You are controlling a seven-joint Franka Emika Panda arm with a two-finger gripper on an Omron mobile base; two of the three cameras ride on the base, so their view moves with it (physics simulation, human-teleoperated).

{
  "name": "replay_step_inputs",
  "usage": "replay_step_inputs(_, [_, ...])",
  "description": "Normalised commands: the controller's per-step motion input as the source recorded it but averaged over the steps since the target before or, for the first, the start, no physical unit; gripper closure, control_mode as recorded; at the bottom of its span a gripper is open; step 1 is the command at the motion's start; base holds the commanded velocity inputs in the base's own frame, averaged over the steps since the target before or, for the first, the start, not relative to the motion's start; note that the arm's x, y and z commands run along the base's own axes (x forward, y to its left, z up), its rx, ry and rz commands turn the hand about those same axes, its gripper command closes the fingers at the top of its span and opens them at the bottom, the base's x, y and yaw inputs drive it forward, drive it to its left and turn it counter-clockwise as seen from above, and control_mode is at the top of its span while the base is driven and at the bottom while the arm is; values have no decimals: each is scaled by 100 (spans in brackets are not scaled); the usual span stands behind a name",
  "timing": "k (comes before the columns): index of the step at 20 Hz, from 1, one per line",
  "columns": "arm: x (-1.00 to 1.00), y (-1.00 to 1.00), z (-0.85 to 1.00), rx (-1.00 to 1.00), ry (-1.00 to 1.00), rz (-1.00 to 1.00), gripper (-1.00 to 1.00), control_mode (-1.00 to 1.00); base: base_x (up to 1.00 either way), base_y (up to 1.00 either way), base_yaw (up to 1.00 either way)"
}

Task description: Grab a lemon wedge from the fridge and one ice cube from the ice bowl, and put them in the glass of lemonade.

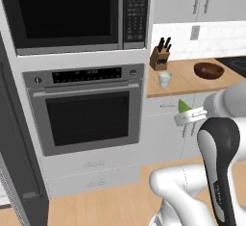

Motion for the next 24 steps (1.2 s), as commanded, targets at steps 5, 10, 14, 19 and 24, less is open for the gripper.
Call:
replay_step_inputs(5, [0, 0, 0, 0, 0, 0, 100, 100, 5, -83, -24])
replay_step_inputs(10, [0, 0, 0, 0, 0, 0, 100, 100, 6, -65, -37])
replay_step_inputs(14, [0, 0, 0, 0, 0, 0, 100, 100, 20, -56, -42])
replay_step_inputs(19, [0, 0, 0, 0, 0, 0, 100, 100, 36, -49, -31])
replay_step_inputs(24, [0, 0, 0, 0, 0, 0, 100, 100, 69, -51, -5])
